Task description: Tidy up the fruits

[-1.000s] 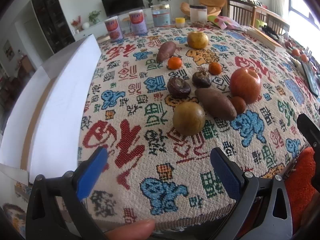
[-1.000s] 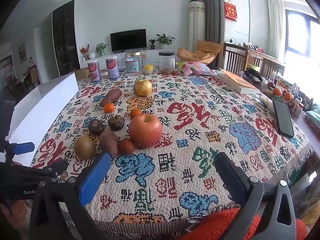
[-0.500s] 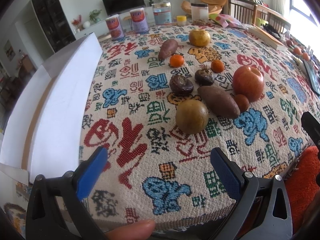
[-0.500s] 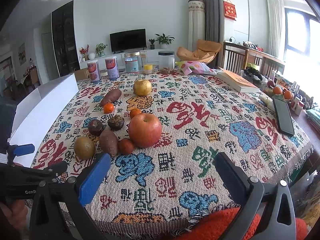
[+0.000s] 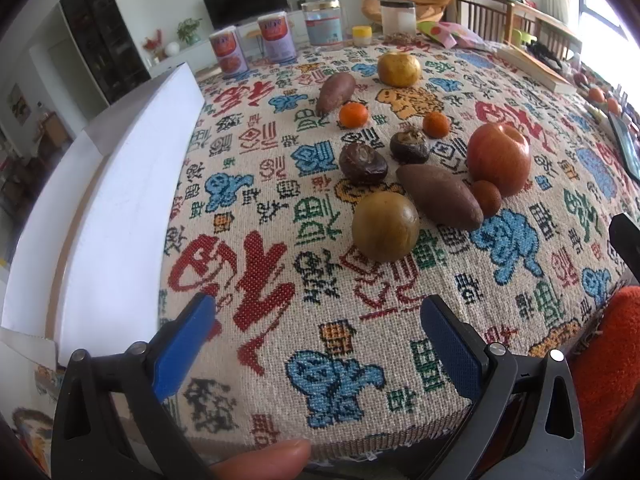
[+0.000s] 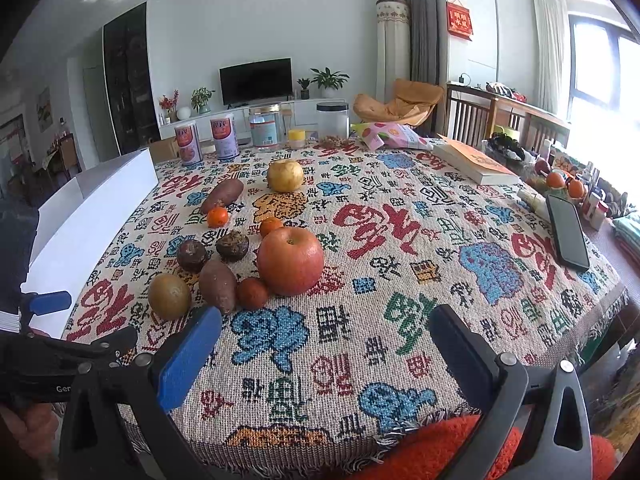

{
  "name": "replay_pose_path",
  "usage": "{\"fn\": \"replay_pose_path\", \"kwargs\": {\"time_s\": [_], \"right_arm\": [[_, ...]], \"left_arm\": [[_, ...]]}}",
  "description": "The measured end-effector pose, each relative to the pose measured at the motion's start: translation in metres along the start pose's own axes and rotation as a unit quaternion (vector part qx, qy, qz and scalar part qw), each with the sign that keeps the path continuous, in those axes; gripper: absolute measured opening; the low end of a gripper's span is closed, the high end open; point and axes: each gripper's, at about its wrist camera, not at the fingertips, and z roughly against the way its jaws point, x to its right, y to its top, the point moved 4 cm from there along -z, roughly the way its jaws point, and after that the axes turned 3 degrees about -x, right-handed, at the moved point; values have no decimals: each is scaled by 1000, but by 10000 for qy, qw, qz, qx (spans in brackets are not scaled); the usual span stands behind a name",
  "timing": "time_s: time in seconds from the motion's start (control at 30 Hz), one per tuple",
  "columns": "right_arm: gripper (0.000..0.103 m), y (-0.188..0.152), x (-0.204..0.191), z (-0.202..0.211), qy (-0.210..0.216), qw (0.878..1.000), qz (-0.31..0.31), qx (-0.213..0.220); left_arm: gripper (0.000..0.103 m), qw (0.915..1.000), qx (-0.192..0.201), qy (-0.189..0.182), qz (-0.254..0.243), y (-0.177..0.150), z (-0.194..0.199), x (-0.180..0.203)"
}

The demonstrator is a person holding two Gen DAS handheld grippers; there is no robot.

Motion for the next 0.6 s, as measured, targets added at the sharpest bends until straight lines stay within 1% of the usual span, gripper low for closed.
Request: {"fn": "replay_pose_path", "kwargs": {"time_s": [0.33, 0.47, 0.6], "right_arm": [[103, 0, 0, 0, 1, 10000, -2, 8], [103, 0, 0, 0, 0, 10000, -1, 14], [103, 0, 0, 0, 3, 10000, -6, 13]], "left_arm": [[102, 10000, -80, 21, -50, -1, -6, 2], [102, 9994, -300, -171, -70, -5, -18, 5], [102, 9983, -561, -31, -180, -13, -34, 9]]}}
